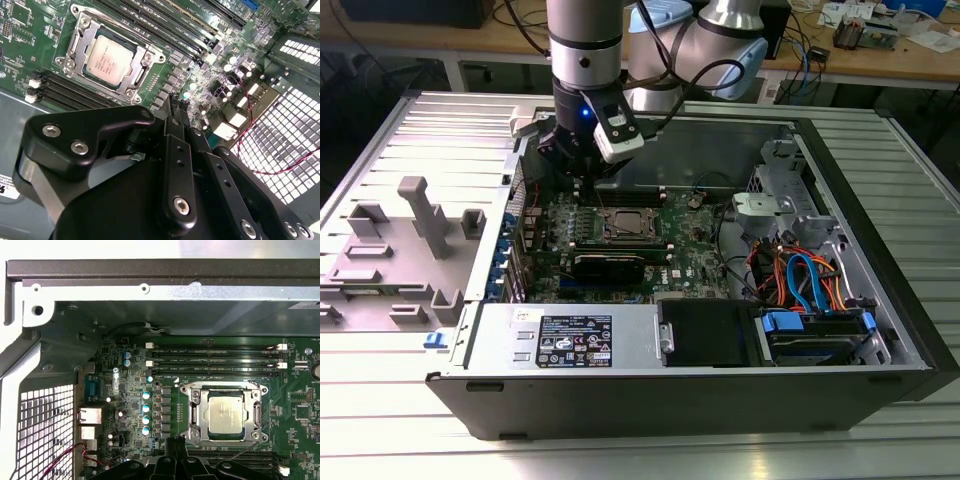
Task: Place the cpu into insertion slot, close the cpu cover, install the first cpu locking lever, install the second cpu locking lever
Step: 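Install the first cpu locking lever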
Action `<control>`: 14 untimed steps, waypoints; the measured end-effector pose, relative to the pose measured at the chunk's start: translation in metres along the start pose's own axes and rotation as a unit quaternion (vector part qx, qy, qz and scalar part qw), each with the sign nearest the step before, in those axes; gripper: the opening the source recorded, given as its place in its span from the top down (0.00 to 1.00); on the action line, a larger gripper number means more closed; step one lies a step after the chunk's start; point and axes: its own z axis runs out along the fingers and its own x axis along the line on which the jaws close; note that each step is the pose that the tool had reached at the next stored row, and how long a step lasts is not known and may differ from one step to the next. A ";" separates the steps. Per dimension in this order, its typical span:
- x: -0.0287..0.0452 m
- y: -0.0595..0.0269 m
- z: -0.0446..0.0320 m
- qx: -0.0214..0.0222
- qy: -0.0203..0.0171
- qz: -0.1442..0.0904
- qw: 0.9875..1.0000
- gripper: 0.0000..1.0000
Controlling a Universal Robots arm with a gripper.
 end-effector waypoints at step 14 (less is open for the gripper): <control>0.0050 0.0001 0.0001 0.000 0.000 -0.005 1.000 0.89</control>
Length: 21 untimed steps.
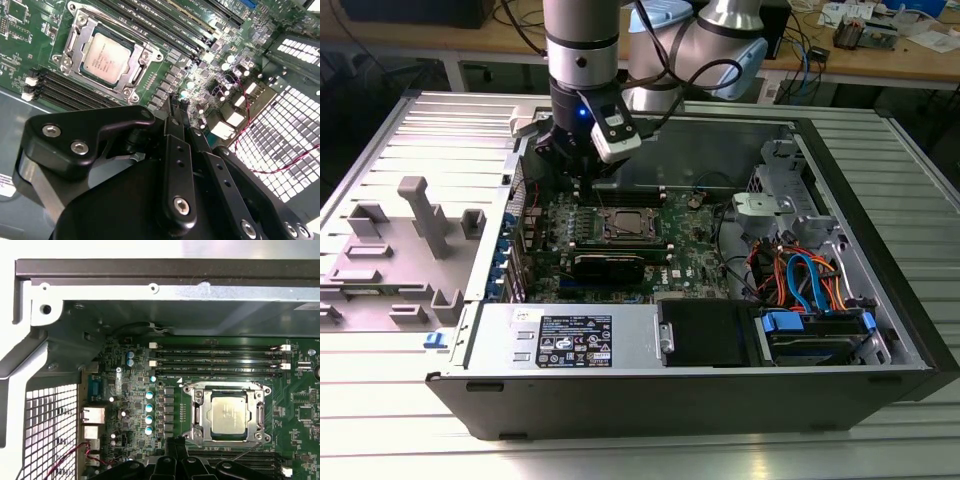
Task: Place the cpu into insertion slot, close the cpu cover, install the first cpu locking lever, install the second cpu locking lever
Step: 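Install the first cpu locking lever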
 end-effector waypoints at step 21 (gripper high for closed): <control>0.0107 0.0331 0.0101 0.001 -0.020 0.000 1.000 0.89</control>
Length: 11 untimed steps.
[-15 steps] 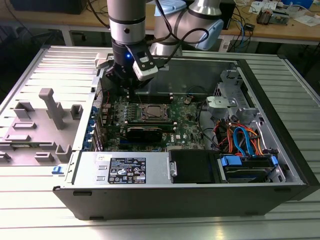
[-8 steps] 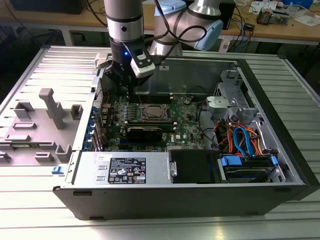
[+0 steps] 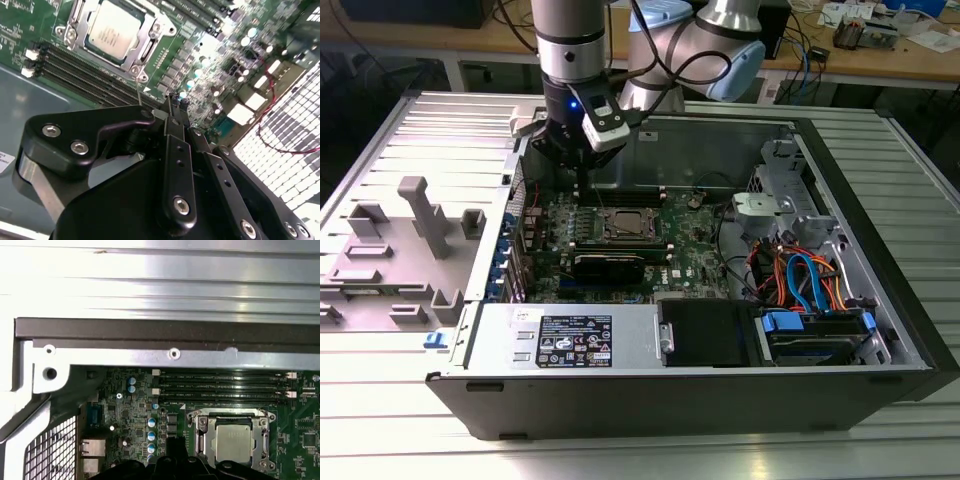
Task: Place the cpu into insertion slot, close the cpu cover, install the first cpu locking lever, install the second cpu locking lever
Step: 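Install the first cpu locking lever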
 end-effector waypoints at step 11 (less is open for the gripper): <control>-0.0131 0.0126 0.0042 0.001 0.000 0.000 1.000 0.89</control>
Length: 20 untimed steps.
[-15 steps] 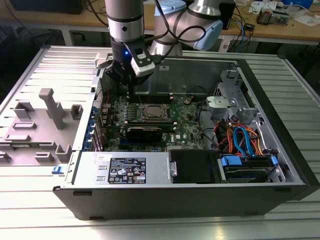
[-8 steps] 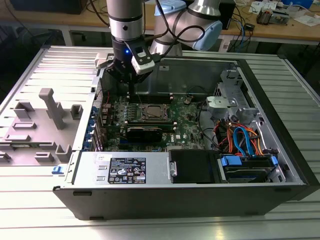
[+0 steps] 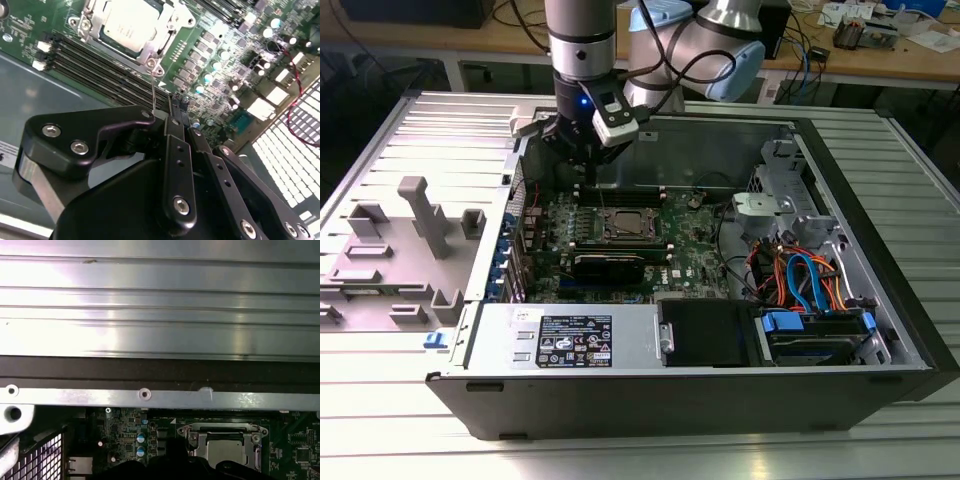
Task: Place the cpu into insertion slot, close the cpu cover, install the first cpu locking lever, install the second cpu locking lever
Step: 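Install the first cpu locking lever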
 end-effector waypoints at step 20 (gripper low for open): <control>-0.0277 0.0032 0.0111 0.007 0.000 0.000 1.000 0.89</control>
